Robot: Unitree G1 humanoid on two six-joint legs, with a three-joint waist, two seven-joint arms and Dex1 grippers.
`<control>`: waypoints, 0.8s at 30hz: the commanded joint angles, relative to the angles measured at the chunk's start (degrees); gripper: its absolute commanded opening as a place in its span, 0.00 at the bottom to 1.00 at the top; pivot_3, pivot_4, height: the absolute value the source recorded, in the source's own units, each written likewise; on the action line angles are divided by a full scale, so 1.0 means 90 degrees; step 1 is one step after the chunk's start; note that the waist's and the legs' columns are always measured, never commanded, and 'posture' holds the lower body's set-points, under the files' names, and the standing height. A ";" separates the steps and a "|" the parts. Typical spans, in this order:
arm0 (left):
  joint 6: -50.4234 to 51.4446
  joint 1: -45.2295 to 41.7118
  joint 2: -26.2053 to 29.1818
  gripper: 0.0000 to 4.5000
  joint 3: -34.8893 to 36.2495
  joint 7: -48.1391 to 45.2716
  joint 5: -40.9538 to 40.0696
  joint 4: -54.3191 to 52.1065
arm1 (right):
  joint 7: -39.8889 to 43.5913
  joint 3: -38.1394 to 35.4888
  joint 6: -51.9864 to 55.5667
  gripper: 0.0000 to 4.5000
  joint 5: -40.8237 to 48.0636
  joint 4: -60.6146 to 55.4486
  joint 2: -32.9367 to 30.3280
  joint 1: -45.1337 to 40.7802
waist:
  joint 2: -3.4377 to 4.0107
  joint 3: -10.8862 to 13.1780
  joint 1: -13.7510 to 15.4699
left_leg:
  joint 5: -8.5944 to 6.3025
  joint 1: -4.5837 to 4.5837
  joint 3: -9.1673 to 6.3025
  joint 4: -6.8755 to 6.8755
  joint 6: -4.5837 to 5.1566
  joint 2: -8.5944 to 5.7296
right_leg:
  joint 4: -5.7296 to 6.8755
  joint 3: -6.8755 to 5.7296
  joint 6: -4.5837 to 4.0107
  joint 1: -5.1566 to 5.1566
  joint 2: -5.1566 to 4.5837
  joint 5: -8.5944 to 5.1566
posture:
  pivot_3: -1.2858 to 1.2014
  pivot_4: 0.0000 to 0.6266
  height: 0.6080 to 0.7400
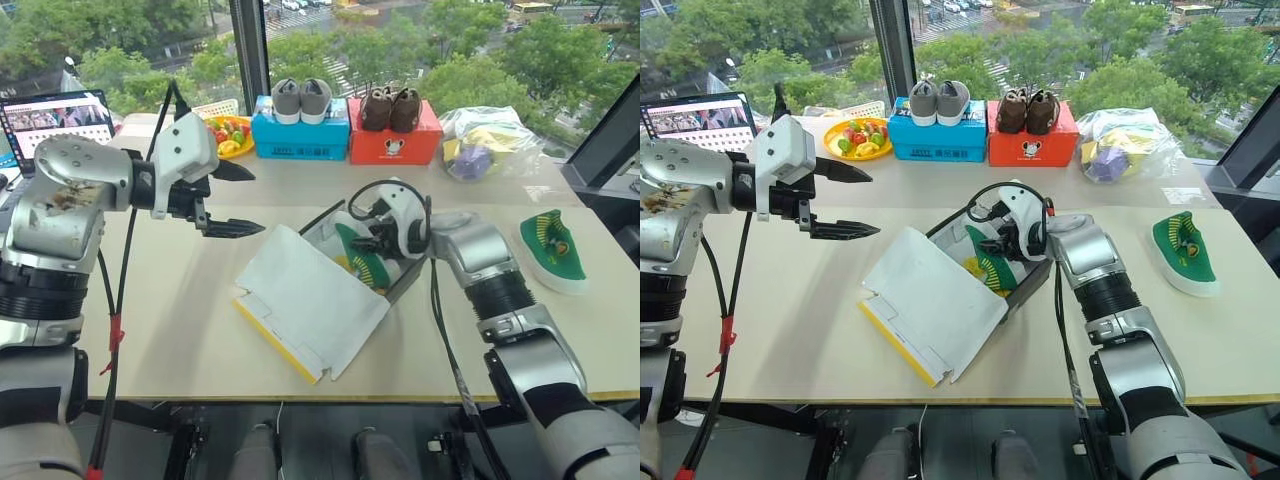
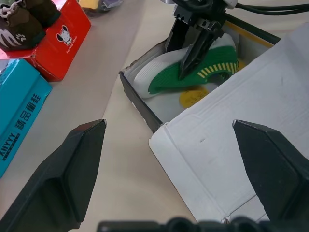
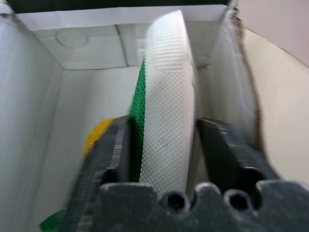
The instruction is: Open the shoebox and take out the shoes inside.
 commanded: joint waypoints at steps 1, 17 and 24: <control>-0.0053 -0.0145 0.0098 1.00 0.0150 0.0004 0.0008 -0.0111 | -0.0065 -0.0167 -0.0022 0.17 -0.0024 -0.0185 -0.0029 -0.0045 | 0.0000 0.0000 -0.0010 | 0.0000 0.0000 0.0000 -0.0001 0.0000 0.0000 | 0.0001 0.0001 0.0000 -0.0002 0.0000 0.0000 | 0.52 0.24 1.00; -0.0202 -0.0316 -0.0056 1.00 0.0045 -0.0045 0.0053 0.0055 | -0.0557 -0.3964 0.2401 0.11 0.3216 -0.1935 0.0259 -0.0287 | 0.0000 0.0004 0.0068 | 0.0000 -0.0006 -0.0004 -0.0003 0.0000 0.0000 | 0.0000 -0.0005 -0.0001 -0.0003 0.0000 0.0000 | 0.52 0.24 1.00; -0.0364 -0.0417 -0.0238 1.00 -0.0053 -0.0069 0.0121 0.0264 | -0.1459 -0.3703 0.1182 0.11 0.1887 -0.0084 -0.1350 -0.0651 | 0.0001 0.0005 0.0244 | 0.0000 -0.0016 -0.0002 -0.0019 0.0001 -0.0002 | -0.0023 -0.0007 0.0000 -0.0009 -0.0003 0.0000 | 0.52 0.24 1.00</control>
